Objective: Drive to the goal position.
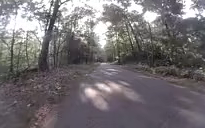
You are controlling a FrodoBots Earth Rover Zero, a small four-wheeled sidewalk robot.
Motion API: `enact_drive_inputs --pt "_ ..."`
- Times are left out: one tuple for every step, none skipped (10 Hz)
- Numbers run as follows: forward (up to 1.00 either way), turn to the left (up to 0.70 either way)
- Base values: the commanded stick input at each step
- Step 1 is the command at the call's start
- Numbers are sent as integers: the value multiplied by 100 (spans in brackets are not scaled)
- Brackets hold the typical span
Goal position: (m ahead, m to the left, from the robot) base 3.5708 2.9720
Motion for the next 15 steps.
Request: enact_drive_inputs --pt "5 -1" --pt "6 -1" --pt "6 -1" --pt "6 -1" --pt "5 -1" --pt "5 -1" --pt "6 -1" --pt "6 -1" --pt "6 -1" --pt "6 -1" --pt "6 -1" --pt "6 -1" --pt "6 -1" --pt "6 -1" --pt "6 -1"
